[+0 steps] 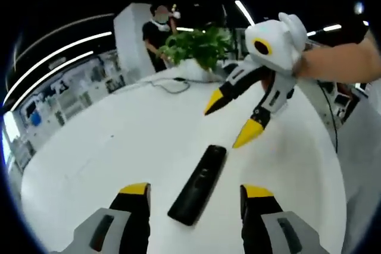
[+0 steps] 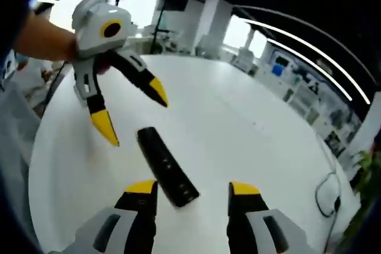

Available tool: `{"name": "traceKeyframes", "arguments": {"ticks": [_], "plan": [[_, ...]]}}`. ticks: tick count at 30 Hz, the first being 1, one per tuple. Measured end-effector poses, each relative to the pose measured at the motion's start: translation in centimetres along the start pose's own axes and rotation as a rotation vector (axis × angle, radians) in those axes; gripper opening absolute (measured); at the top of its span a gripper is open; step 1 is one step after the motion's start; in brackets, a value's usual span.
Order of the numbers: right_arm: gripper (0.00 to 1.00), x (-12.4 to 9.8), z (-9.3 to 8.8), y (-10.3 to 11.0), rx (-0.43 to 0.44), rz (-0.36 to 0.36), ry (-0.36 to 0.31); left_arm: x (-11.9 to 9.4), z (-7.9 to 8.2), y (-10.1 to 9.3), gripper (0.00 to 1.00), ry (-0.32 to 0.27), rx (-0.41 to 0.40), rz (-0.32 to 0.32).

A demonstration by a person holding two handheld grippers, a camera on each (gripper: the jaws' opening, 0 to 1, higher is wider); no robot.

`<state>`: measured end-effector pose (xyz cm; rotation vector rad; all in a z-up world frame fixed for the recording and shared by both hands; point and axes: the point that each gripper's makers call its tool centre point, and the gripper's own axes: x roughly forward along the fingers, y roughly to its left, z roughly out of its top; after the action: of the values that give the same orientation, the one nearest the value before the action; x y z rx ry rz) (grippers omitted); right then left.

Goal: Press the specified remote control buttons in sequence, fully releasing each button before pressing the next.

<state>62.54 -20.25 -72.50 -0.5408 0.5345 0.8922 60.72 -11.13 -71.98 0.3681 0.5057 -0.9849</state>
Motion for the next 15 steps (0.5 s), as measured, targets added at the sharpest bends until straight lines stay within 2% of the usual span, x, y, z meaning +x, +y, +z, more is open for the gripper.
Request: {"name": "traceKeyframes", "arguments": {"ticks": [6, 7, 11, 15], "plan": [[0.43, -0.9, 0.2, 0.8, 0.024, -0.014, -0.022, -1.2, 0.8, -0.2, 0.66, -0.067, -0.088, 0.047], [0.42, -1.1, 0.3, 0.7, 0.018, -0.034, -0.033, -1.3, 0.8, -0.3, 0.66, -0.072, -0.1, 0.05], [0.46, -2.1, 0.8, 1.2, 0.08, -0.062, -0.077, -2.4, 1.5, -0.9, 0.67, -0.104, -0.114, 0.066], [0.47, -3.1, 0.9, 1.8, 0.084, -0.072, -0.083, -2.9, 1.3, -1.3, 0.7, -0.111, -0.11, 0.078]]}}
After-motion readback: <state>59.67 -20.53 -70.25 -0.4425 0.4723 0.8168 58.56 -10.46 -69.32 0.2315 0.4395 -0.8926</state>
